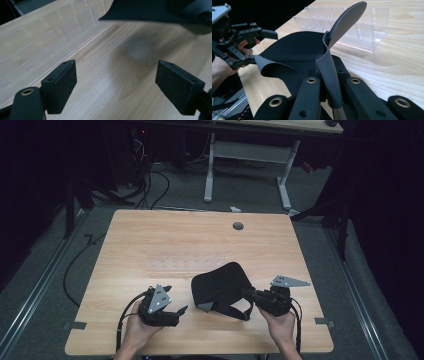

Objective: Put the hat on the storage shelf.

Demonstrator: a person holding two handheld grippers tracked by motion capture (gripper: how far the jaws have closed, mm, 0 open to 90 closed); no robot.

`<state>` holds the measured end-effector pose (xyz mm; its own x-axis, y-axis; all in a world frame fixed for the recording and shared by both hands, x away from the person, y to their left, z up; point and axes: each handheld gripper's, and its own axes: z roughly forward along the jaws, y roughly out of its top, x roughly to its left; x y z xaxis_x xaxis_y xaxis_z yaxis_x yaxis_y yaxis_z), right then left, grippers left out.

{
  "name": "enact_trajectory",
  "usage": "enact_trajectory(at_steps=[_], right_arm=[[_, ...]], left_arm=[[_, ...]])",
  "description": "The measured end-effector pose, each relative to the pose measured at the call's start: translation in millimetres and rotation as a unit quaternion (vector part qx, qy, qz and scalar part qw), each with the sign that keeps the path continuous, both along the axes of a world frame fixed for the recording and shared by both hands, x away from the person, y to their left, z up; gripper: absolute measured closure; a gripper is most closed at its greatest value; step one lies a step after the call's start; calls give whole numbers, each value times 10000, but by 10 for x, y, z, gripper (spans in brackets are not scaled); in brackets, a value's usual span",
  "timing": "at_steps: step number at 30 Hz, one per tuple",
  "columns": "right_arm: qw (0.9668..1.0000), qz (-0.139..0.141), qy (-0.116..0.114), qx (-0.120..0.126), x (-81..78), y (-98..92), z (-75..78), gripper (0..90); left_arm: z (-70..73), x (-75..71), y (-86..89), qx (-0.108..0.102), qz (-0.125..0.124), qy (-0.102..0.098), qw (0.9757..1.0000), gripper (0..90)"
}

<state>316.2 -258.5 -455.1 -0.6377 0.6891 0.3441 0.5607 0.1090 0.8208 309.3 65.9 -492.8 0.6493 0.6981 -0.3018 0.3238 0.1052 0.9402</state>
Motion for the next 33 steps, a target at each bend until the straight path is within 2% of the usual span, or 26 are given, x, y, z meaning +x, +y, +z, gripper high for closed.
enact_trajectory(at_steps=[3,8,12,17,26,27,30,33], right_arm=[[9999,86,38,-43,21,63,-3,862],[9998,153,93,-115,61,144,-13,862],[9994,239,175,-155,74,204,-21,862],[9989,327,248,-208,84,262,-37,861],[9981,445,342,-259,92,314,-40,861],[9980,452,359,-259,93,314,-42,861],[9978,503,384,-210,98,325,-47,861],[9976,568,371,-162,104,358,-45,861]], left_arm=[[-5,-6,-43,137,-23,-81,9999,186],[-35,5,-76,206,-51,-45,9998,192],[-34,-19,-100,224,-96,-101,9997,193],[-24,-35,-126,180,-182,-58,9997,207],[-34,-83,-155,322,-267,-118,9991,224],[-33,-90,-158,280,-259,-105,9992,225],[-25,-112,-148,206,-344,-139,9991,284],[-20,-124,-163,216,-383,-145,9989,320]])
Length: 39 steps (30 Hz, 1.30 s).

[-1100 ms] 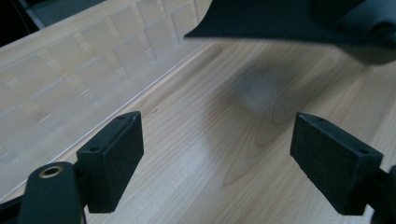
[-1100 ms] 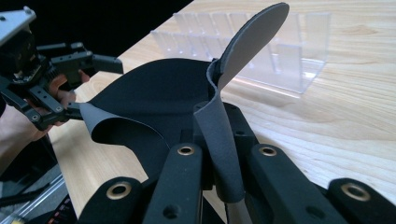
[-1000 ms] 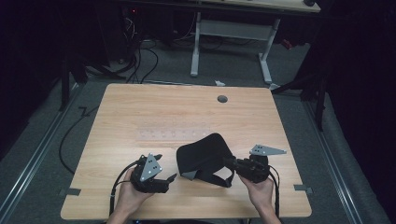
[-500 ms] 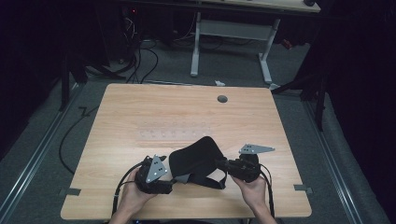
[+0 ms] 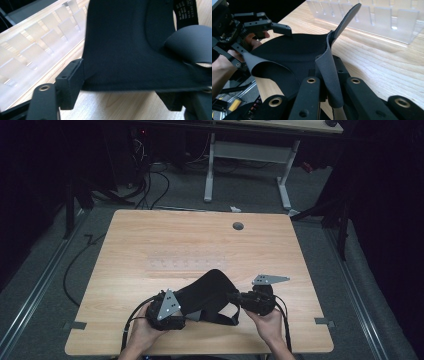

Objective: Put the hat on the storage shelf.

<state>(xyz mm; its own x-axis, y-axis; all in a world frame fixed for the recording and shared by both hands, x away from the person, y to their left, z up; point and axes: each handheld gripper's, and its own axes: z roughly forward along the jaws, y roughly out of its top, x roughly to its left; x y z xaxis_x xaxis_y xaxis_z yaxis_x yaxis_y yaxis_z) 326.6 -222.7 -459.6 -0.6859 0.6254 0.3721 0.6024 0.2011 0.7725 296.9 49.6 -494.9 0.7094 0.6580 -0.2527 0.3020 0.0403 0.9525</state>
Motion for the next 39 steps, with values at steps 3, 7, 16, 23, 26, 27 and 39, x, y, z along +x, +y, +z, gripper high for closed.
enact_trajectory(at_steps=[3,7,16,23,26,27,39], right_arm=[[10000,20,6,36,11,19,-3,860],[9999,93,24,128,14,35,2,859],[9999,86,38,138,83,57,-21,832],[9998,-57,88,159,172,29,-15,729],[9998,-106,4,177,201,17,-12,620],[9998,-130,-13,174,207,10,-2,592],[9935,-1038,-458,68,149,-362,-108,503]], left_arm=[[1,-1,8,14,13,-29,10000,362],[13,-35,20,70,6,-188,9998,453],[27,-20,58,63,-295,-11,9995,675],[74,-105,26,-60,-825,-58,9966,858],[71,-128,-6,12,-870,-39,9962,867],[78,-129,-5,-51,-865,-4,9962,867],[187,-83,195,-566,-741,113,9956,867]])
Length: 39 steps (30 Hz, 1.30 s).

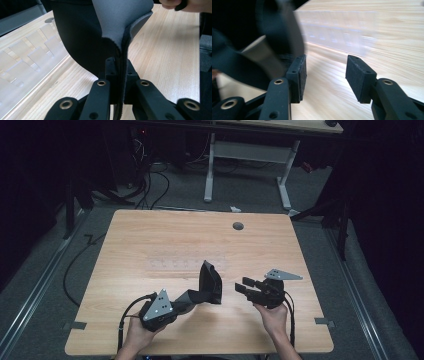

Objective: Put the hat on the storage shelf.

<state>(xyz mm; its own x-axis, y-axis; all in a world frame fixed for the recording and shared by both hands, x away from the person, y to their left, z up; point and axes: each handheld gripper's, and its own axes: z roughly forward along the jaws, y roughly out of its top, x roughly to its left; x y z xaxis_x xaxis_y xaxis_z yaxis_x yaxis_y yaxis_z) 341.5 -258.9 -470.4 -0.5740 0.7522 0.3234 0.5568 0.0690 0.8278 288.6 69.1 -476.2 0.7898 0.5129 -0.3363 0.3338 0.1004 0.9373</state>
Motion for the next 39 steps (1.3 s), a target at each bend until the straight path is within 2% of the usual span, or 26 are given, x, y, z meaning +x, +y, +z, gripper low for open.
enact_trajectory(at_steps=[2,3,8,11,18,23,25,27,29,33,39], right_arm=[[9997,-203,9,-100,1,-66,-57,489],[9990,-369,-27,-257,-3,-102,-97,482],[9934,-800,-21,-819,16,-230,-268,450],[9878,-1049,-47,-1151,30,-293,-360,429],[9700,-1511,12,-1904,100,-394,-527,414],[9623,-1600,240,-2186,127,-442,-598,401],[9615,-1626,237,-2203,130,-476,-596,397],[9642,-1634,341,-2060,146,-523,-599,386],[9628,-1702,351,-2069,149,-549,-600,384],[9628,-1700,356,-2070,151,-561,-599,379],[9677,-1669,405,-1844,156,-610,-598,374]], left_arm=[[-3,1,11,-49,6,30,10000,867],[-5,5,19,-73,9,40,10000,867],[2,48,55,-232,127,96,9996,867],[29,71,83,-345,187,136,9991,867],[116,118,156,-501,349,127,9981,867],[154,184,206,-637,569,141,9962,867],[162,212,220,-643,651,160,9957,866],[173,231,239,-668,695,179,9952,866],[184,249,260,-700,737,205,9946,867],[222,279,293,-736,849,188,9935,866],[338,329,351,-827,991,76,9916,865]])
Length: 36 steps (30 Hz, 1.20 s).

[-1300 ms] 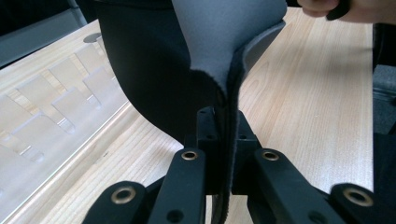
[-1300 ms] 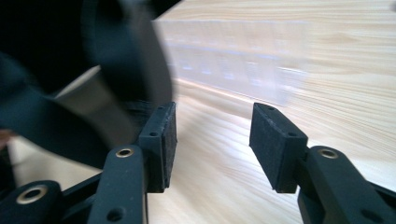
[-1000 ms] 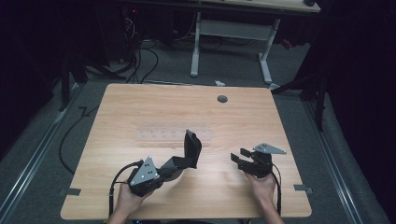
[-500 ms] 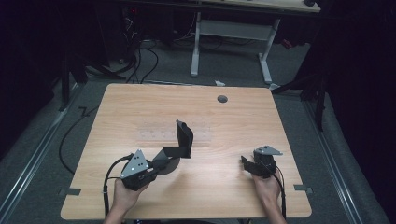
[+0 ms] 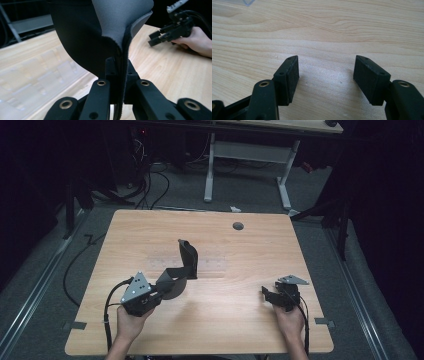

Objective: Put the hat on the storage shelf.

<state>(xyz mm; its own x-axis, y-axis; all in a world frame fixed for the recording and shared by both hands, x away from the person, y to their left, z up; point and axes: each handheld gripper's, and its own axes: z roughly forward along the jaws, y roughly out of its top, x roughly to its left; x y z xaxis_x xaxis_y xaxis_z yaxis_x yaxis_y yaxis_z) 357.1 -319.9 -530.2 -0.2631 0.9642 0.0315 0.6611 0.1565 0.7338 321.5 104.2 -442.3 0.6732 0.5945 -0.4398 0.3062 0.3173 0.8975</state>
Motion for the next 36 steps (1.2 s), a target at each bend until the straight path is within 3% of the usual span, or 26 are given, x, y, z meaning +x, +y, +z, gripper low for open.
enact_trajectory(at_steps=[23,36], right_arm=[[9999,31,5,-163,-12,38,-2,358],[9997,37,-11,-224,-11,50,-4,357]], left_arm=[[207,298,188,-267,465,-52,9985,866],[208,469,244,-342,627,-46,9974,865]])
